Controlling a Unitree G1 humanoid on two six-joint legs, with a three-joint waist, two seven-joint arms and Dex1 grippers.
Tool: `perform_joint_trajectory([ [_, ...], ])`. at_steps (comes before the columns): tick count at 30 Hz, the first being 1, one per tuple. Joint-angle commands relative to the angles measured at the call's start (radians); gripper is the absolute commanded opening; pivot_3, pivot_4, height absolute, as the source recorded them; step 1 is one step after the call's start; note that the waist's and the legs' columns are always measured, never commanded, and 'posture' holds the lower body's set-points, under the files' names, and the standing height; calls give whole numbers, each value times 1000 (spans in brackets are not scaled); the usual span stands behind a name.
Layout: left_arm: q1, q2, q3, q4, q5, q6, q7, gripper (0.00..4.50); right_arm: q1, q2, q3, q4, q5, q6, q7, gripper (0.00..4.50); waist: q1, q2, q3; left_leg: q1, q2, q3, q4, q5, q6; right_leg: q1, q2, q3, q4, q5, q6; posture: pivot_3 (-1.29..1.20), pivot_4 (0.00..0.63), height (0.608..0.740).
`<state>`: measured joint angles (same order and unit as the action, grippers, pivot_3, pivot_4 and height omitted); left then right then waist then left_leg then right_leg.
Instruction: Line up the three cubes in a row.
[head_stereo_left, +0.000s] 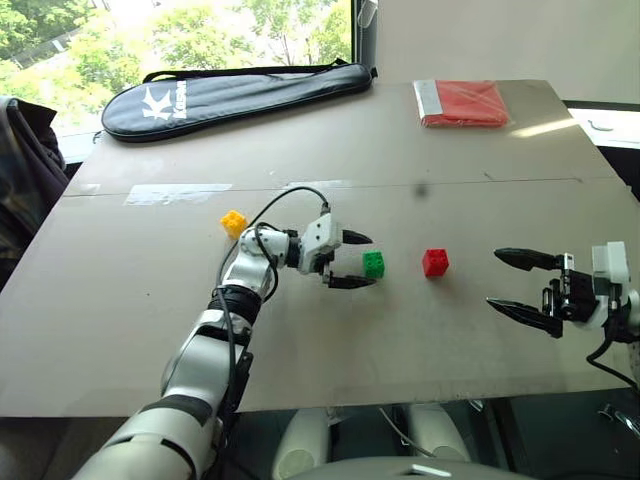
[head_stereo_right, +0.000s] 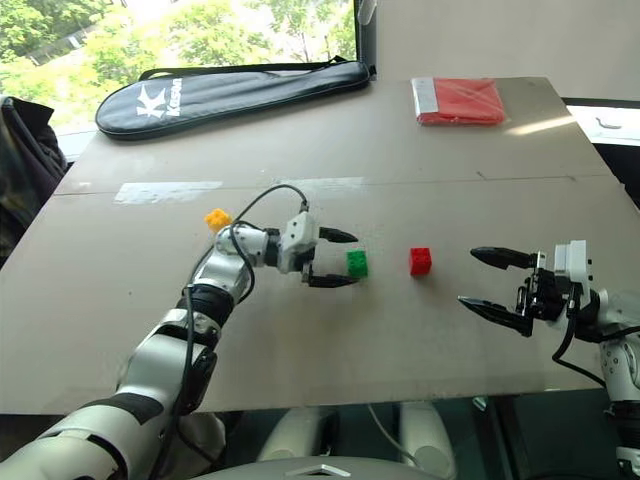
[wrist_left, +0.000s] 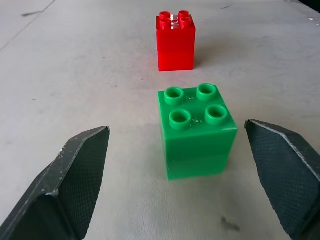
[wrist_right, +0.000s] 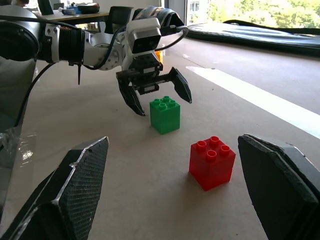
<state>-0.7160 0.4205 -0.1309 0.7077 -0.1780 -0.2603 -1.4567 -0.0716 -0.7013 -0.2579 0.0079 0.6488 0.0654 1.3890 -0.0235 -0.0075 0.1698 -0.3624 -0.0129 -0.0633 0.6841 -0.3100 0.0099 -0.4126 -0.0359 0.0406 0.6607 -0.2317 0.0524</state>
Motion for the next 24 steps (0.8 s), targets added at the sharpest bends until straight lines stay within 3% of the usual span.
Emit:
perform_joint_trajectory([
  [1, 97, 102, 35, -262, -103, 143, -70, 4444, -22, -7, -8, -15, 10, -2, 11, 4269, -4, 0, 0, 0, 0, 0, 0, 0, 0, 0, 0, 0, 0, 0, 0, 0, 150, 740],
  [4, 203, 151, 136, -442, -160, 246, 70, 4444, -52, -4, 2, -3, 15, 3, 18, 4269, -2, 1, 0, 0, 3, 0, 0, 0, 0, 0, -1, 0, 0, 0, 0, 0, 150, 740],
  [7, 301, 146, 258, -605, -176, 359, 314, 4444, -79, 8, 4, 13, 24, 16, 13, 4269, 4, 0, 1, 0, 3, -1, 0, 0, 0, 0, -2, 0, 0, 0, 0, 0, 150, 740],
  [14, 513, -15, 459, -967, -123, 567, 906, 4444, -131, 35, 11, 50, 30, 30, 14, 4269, 14, 0, 0, -1, 3, -2, 0, 0, 0, 0, -4, -1, -1, 0, 0, 0, 150, 740],
  [19, 587, -139, 470, -1038, 36, 630, 1241, 4444, -158, 44, 19, 82, 17, 20, 35, 4269, 16, 0, 0, 0, 2, -2, 0, 0, 0, 1, -9, -2, -1, 0, 0, 0, 150, 740],
  [24, 575, -202, 422, -992, 114, 656, 1384, 4444, -161, 44, 20, 88, 11, 15, 46, 4269, 18, 0, 0, -1, 0, -2, 0, 0, 0, 1, -6, -3, -1, 0, 0, 0, 150, 740],
])
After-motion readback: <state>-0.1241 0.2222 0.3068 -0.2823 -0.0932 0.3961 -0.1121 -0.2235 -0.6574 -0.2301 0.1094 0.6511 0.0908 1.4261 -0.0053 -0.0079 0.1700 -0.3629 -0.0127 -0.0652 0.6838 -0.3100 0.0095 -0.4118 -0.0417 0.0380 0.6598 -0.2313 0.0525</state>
